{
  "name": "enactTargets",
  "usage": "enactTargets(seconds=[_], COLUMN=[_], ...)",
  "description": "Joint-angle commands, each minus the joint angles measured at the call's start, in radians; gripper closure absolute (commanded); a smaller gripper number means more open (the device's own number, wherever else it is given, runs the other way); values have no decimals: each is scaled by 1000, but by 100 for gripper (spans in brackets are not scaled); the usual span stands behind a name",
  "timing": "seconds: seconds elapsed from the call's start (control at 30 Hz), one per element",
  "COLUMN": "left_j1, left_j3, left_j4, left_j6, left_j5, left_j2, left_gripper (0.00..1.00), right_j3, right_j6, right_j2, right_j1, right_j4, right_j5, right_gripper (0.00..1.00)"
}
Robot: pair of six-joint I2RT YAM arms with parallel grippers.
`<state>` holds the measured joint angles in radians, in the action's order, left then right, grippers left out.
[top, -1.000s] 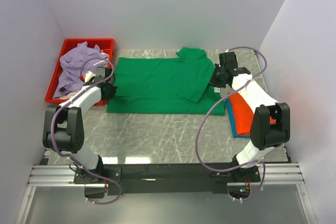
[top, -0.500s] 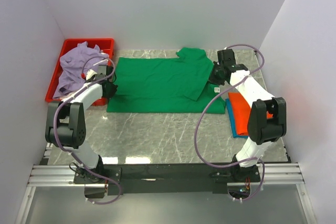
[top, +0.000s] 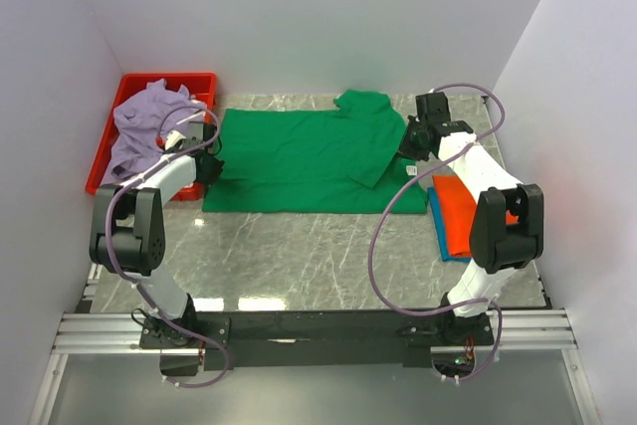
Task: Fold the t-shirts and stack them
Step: Fold the tshirt
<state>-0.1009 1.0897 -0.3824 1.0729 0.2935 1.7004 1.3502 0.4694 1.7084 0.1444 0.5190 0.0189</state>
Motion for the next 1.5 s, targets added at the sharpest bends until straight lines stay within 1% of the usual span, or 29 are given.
enactTargets(seconds=[0.0, 0.2, 0.5, 0.73, 0.8, 0.83, 0.87, 0.9, 0.93, 0.97, 1.03, 1.07, 1.2, 1.33, 1.47], left_j1=[9, 10, 21, 30, 32, 33, 33, 35, 35, 35, 33, 35, 33, 18, 0], left_j3=[48, 82, 95, 133, 139, 141, 141, 127, 116, 107, 81, 76, 30, -54, -134], left_j4=[11, 5, 23, 50, 59, 59, 59, 66, 76, 82, 100, 100, 96, 126, 164], left_j6=[-24, -33, -44, -96, -106, -119, -122, -123, -126, -125, -133, -134, -133, -100, -77], left_j5=[7, 3, -17, -74, -85, -89, -94, -103, -109, -114, -131, -134, -154, -172, -197], left_j2=[2, 30, 51, 85, 84, 81, 76, 58, 44, 33, -8, -22, -105, -174, -208], left_gripper=[99, 99, 99, 99, 93, 89, 82, 78, 73, 62, 56, 54, 54, 58, 61], right_j3=[41, 43, 63, 99, 109, 122, 133, 144, 165, 174, 184, 182, 104, -34, -114], right_j6=[-14, -6, -6, -2, 2, 2, -3, -6, -8, -11, -11, -6, 15, 43, 78], right_j2=[19, 30, 68, 106, 123, 128, 141, 149, 155, 160, 152, 136, 62, 11, 23], right_j1=[-22, -38, -43, -43, -46, -46, -45, -46, -48, -46, -45, -43, -22, 42, 95], right_j4=[-17, -19, -24, -13, -8, -5, 1, 16, 24, 36, 50, 55, 18, -45, -100], right_j5=[-17, -13, 10, 10, 9, 12, 15, 16, 16, 13, 18, 18, 30, 46, 38], right_gripper=[100, 100, 100, 100, 99, 94, 90, 75, 65, 57, 46, 45, 46, 47, 48])
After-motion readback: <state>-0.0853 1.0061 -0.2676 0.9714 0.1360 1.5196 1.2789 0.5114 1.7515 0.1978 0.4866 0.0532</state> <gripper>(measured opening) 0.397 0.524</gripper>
